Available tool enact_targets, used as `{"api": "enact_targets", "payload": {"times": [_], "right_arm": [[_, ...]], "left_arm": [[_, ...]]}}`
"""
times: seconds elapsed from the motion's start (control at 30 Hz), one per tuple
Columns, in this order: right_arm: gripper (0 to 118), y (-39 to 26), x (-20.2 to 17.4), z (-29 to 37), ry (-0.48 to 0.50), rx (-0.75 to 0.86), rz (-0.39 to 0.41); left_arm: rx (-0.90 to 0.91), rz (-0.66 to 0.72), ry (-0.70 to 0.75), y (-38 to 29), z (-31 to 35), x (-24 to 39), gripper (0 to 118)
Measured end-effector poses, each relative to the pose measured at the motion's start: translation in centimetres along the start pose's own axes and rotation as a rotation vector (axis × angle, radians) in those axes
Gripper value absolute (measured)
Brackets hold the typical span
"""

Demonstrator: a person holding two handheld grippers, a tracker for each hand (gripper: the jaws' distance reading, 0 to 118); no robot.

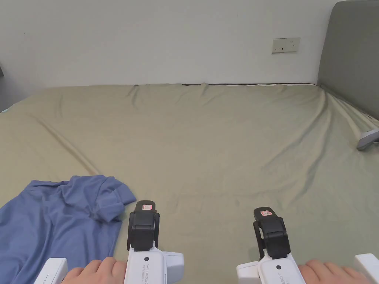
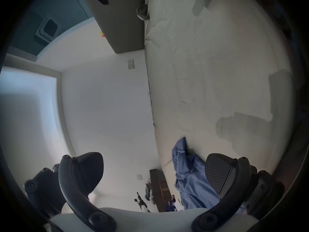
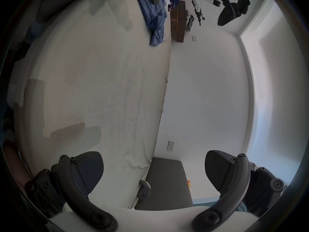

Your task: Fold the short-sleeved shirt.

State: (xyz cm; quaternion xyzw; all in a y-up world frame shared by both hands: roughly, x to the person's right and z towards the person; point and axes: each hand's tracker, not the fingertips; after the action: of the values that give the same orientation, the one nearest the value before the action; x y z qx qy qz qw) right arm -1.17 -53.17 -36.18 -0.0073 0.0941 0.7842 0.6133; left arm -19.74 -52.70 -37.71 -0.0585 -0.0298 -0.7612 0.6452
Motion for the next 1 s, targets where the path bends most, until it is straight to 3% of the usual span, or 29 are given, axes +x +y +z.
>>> {"api": "enact_targets", "payload": {"times": [0.03, 0.1, 0.13, 0.2, 0.3, 0.37, 0.4, 0.43, 0.47, 0.5, 0.57, 0.63, 0.83, 0.97, 1.0], "right_arm": [[118, -0.3, 0.4, 0.0, -0.015, -0.006, -0.016], [118, -0.1, 1.5, -0.2, -0.031, -0.017, -0.136], [118, -0.8, 2.1, -0.3, -0.044, -0.028, -0.228], [118, -2.3, 4.0, -0.7, -0.049, -0.050, -0.471], [118, -5.8, 6.9, -1.4, -0.093, -0.137, -0.843], [118, -9.6, 8.7, -0.7, -0.085, -0.045, -1.269], [118, -11.2, 9.2, -0.1, -0.075, 0.027, -1.454], [118, -13.0, 9.4, 0.1, -0.060, 0.042, -1.642], [118, -14.0, 8.8, 0.0, -0.007, -0.040, -1.813], [118, -14.9, 8.8, 0.4, -0.076, -0.123, -1.883], [118, -15.6, 9.6, 1.3, -0.251, -0.081, -1.852], [118, -16.3, 9.7, 1.5, -0.266, -0.074, -1.808], [118, -15.8, 9.4, 1.2, -0.206, -0.078, -1.817], [118, -15.7, 9.2, 0.9, -0.137, -0.060, -1.921], [118, -15.6, 9.4, 0.9, -0.151, -0.063, -1.909]], "left_arm": [[0.010, 0.022, 0.024, -0.1, 0.1, -0.4, 117], [0.009, 0.114, 0.044, -0.3, -0.1, -1.6, 117], [-0.001, 0.227, 0.026, -0.4, -0.2, -2.6, 117], [0.007, 0.554, -0.040, -1.4, -0.5, -5.2, 117], [0.033, 1.197, -0.151, -5.0, -1.1, -9.7, 117], [0.151, 1.613, -0.196, -8.9, -1.3, -12.1, 117], [0.178, 1.742, -0.174, -10.1, -1.2, -12.7, 117], [0.174, 1.839, -0.127, -11.3, -1.2, -13.2, 118], [0.127, 1.875, -0.066, -11.9, -1.1, -13.7, 118], [0.094, 1.880, -0.017, -12.3, -1.1, -13.7, 118], [0.087, 1.870, 0.053, -12.9, -0.6, -13.5, 118], [0.084, 1.860, 0.037, -12.7, -0.2, -13.4, 118], [0.063, 1.777, 0.063, -11.1, 0.2, -13.5, 118], [0.097, 1.730, 0.057, -10.2, 0.3, -13.3, 118], [0.109, 1.716, 0.069, -10.2, 0.3, -13.2, 118]]}}
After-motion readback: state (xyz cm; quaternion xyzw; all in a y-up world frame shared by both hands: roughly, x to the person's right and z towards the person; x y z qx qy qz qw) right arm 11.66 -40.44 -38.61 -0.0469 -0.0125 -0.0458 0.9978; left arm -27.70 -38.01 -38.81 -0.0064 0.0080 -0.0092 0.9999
